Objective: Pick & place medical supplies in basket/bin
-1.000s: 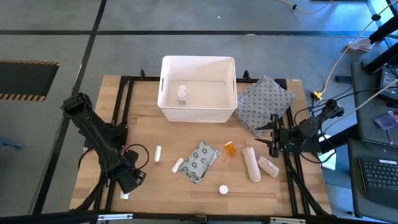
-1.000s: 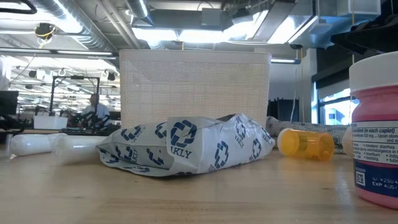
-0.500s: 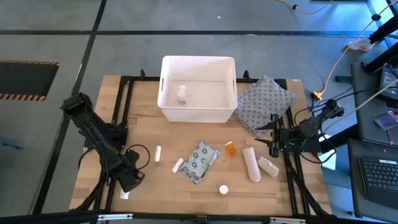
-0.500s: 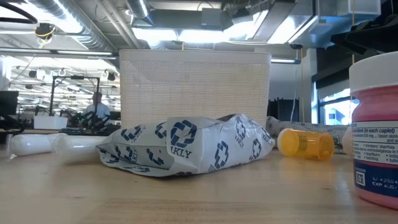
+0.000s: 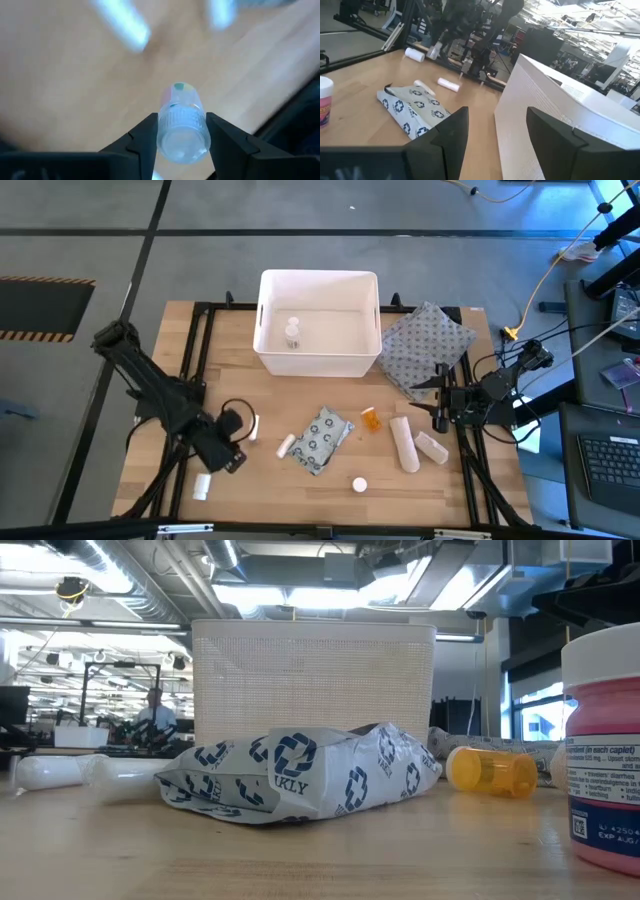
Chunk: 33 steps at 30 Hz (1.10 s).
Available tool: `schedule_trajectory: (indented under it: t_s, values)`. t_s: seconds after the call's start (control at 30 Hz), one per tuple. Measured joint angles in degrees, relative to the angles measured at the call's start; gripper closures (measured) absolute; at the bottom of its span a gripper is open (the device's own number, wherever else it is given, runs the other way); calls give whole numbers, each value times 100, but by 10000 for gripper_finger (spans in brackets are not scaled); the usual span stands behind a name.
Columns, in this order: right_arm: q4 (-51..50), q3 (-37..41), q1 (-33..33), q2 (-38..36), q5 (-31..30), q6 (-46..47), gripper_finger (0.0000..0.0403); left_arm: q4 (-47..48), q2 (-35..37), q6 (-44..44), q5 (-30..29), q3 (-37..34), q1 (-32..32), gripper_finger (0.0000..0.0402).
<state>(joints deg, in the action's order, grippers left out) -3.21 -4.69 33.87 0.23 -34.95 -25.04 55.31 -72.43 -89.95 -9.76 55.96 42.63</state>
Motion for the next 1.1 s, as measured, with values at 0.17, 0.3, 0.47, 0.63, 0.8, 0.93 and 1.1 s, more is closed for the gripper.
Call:
schedule_trajectory:
  t_s: [0.17, 0.3, 0.47, 0.63, 0.8, 0.93, 1.1]
  values:
    - [100, 0, 0, 2, 0, -76, 201, -31, 431, 2080, -790, 575, -793, 258]
    - [141, 0, 0, 2, -1, -76, 201, -159, 605, 3945, -1193, 1138, -1546, 258]
    - [176, 0, -1, 2, -1, -74, 201, -159, 588, 5867, -1309, 1960, -2709, 258]
    - [174, 0, 0, 2, 1, 51, 201, -148, 329, 7187, -663, 2644, -4163, 258]
    - [165, 0, -2, 2, 1, 42, 201, -148, -316, 8009, 313, 3184, -5513, 258]
    - [143, 0, -1, 2, 1, 48, 201, -32, -1132, 8487, 1123, 3669, -6289, 258]
    - [30, 0, -1, 2, 1, 95, 201, 789, -2346, 8866, 1368, 4537, -6902, 258]
